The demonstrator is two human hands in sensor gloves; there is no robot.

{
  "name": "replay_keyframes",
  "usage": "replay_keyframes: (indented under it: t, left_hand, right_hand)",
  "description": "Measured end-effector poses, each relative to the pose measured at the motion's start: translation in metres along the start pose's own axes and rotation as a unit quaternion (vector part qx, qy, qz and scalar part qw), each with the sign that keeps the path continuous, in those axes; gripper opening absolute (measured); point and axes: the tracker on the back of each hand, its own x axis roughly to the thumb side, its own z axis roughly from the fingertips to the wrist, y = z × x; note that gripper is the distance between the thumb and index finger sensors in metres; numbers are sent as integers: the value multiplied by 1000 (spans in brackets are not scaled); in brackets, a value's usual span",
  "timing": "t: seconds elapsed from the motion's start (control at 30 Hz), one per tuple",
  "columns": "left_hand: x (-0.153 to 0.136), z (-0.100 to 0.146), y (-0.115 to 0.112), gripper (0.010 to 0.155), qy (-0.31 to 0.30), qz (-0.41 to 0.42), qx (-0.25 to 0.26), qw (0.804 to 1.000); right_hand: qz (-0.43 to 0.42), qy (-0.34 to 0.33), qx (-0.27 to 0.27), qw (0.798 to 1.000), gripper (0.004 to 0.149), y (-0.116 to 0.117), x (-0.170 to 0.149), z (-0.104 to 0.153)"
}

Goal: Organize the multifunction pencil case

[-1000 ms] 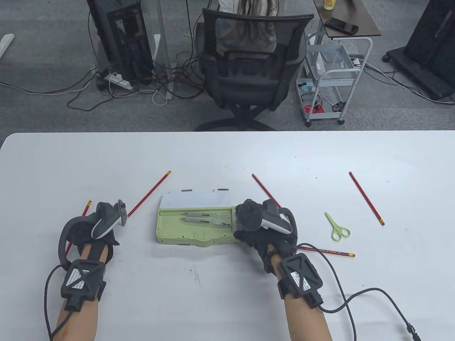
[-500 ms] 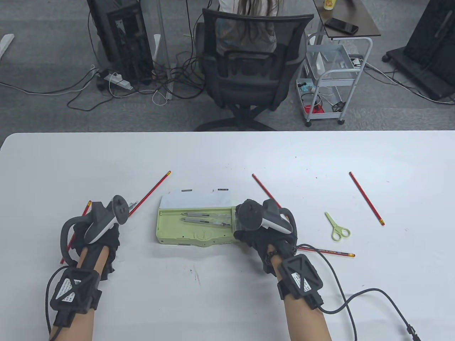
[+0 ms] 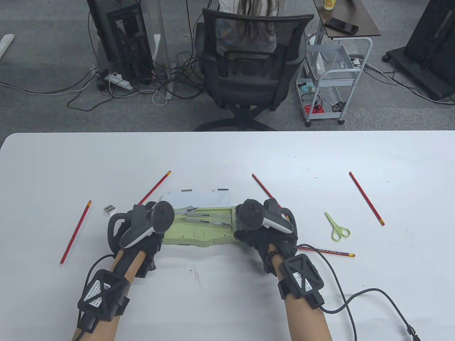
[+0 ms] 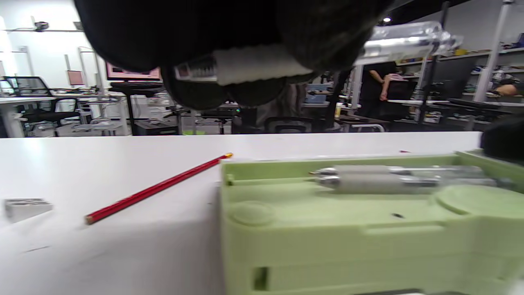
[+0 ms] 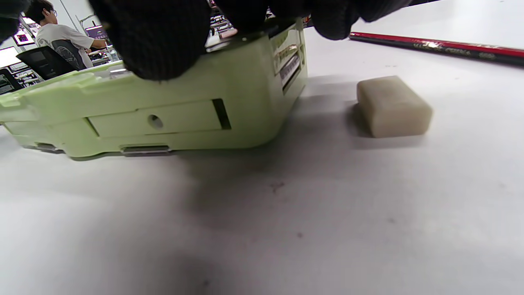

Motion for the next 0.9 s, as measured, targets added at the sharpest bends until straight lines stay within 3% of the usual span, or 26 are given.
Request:
replay_keyframes:
  t: [0.43,0.9]
  left_hand:
    - [54,-23,-20,45,-46,-56,-28,997]
    - [67,-36,-20,43,-55,-72,-24,996]
  right_hand:
    - [-2,-2,-1,1000,79,0,-1,0]
    - [-6,-1,0,1000,79,0,-1,1]
